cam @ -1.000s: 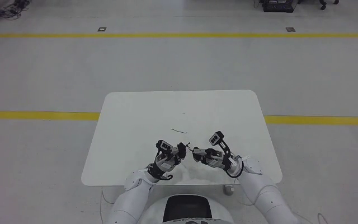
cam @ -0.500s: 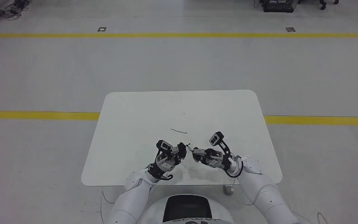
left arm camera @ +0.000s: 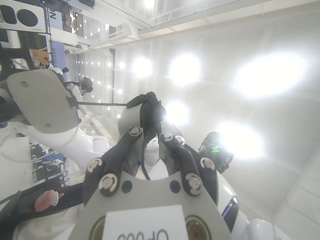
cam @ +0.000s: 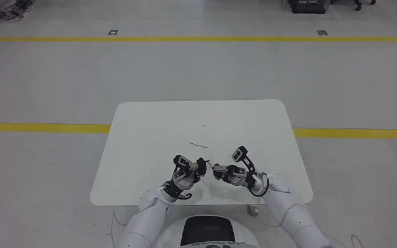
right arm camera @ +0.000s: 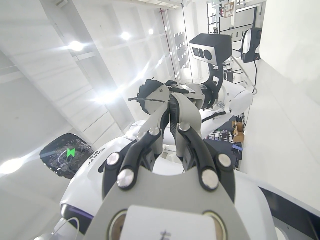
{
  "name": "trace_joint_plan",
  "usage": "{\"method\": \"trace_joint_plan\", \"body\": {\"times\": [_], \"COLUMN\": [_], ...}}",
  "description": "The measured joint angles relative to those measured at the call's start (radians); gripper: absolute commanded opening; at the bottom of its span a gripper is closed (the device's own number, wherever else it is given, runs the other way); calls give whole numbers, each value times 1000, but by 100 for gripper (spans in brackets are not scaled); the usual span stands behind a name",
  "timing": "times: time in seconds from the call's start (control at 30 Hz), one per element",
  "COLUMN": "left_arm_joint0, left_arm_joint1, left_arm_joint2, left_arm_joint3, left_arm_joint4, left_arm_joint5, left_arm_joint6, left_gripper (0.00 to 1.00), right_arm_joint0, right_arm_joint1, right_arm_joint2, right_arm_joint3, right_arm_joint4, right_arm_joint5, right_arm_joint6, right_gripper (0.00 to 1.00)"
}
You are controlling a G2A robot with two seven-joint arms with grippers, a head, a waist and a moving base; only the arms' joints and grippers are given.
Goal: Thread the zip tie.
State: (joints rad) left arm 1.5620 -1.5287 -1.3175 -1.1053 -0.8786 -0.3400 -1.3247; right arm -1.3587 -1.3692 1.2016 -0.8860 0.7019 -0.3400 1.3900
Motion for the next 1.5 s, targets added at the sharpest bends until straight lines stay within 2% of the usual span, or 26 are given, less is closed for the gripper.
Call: {"method": "trace_joint_plan", "body": {"times": [0.7, 1.1, 1.13, 1.17, 1.2, 1.23, 1.37, 1.5], "left_arm_joint0": [2, 10, 12, 15, 18, 23, 47, 53], "left_arm_joint1": [0, 4, 5, 6, 7, 9, 17, 28], "left_arm_joint2": [-6, -27, -32, -40, -48, -57, -97, -117], "left_arm_joint3": [-4, -24, -29, -37, -45, -54, -94, -118], "left_arm_joint4": [-13, -41, -46, -55, -62, -70, -101, -135], "left_arm_joint5": [0, 0, 0, 0, 0, 0, 1, 34], "left_arm_joint6": [-6, -19, -21, -25, -28, -32, -51, -65], "left_gripper": [0, 0, 0, 0, 0, 0, 0, 0], "right_arm_joint0": [8, -6, -8, -12, -15, -19, -42, -55], "right_arm_joint1": [-8, -9, -9, -9, -8, -7, 2, 5], "right_arm_joint2": [11, 37, 41, 46, 53, 60, 110, 133], "right_arm_joint3": [20, 8, 5, 2, -1, -4, -42, -69], "right_arm_joint4": [-26, -44, -47, -49, -50, -51, -62, -63], "right_arm_joint5": [0, 0, 0, 0, 0, 0, 0, 0], "right_arm_joint6": [0, -4, -7, -10, -14, -18, -30, -31], "right_gripper": [0, 0, 17, 41, 54, 100, 100, 100]}}
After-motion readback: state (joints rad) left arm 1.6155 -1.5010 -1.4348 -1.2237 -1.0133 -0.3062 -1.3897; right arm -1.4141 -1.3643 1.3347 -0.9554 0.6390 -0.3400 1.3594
